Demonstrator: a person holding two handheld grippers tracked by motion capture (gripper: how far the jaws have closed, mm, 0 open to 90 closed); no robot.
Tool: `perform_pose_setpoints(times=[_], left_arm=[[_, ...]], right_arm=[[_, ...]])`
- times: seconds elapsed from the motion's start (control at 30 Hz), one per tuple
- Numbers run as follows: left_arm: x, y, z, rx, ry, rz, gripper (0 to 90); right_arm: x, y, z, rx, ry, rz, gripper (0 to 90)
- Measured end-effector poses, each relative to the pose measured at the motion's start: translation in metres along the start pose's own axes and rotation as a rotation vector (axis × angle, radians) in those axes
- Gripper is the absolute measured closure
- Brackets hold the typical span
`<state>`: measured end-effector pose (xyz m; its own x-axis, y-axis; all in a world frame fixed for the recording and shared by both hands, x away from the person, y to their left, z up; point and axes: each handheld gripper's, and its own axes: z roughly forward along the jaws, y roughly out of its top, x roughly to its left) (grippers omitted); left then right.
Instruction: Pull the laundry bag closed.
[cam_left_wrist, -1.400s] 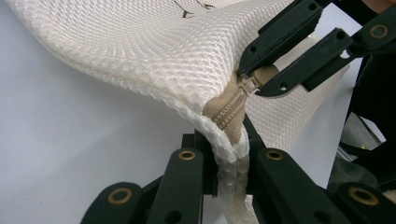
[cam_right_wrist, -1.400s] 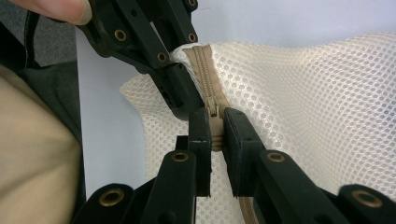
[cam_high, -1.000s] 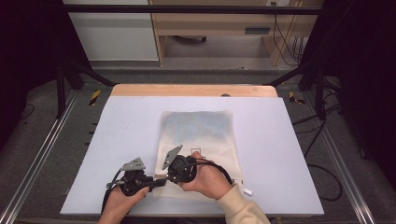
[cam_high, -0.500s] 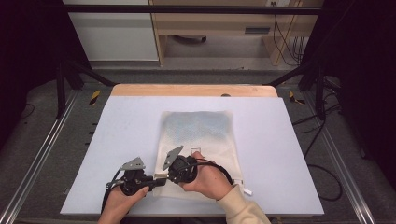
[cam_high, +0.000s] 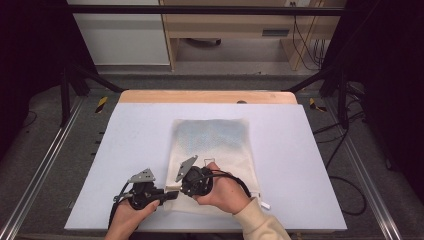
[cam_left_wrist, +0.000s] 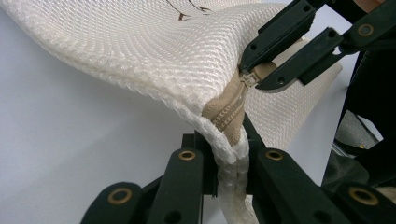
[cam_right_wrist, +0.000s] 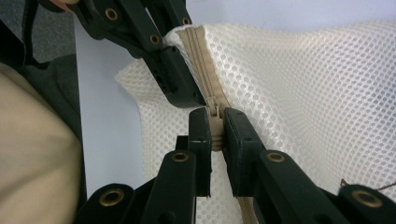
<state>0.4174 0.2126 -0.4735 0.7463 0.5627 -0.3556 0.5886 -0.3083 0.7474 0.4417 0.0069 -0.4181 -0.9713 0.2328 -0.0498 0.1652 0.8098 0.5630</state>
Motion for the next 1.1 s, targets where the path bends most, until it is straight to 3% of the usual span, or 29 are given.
perform_pose_setpoints(times=[1.1], left_arm=[[-0.0009, -0.0007, 0.0007, 0.004, -0.007, 0.004, 83.4]], right_arm=[[-0.0014, -0.0054, -0.0039, 0.007, 0.000, 0.004, 81.9]])
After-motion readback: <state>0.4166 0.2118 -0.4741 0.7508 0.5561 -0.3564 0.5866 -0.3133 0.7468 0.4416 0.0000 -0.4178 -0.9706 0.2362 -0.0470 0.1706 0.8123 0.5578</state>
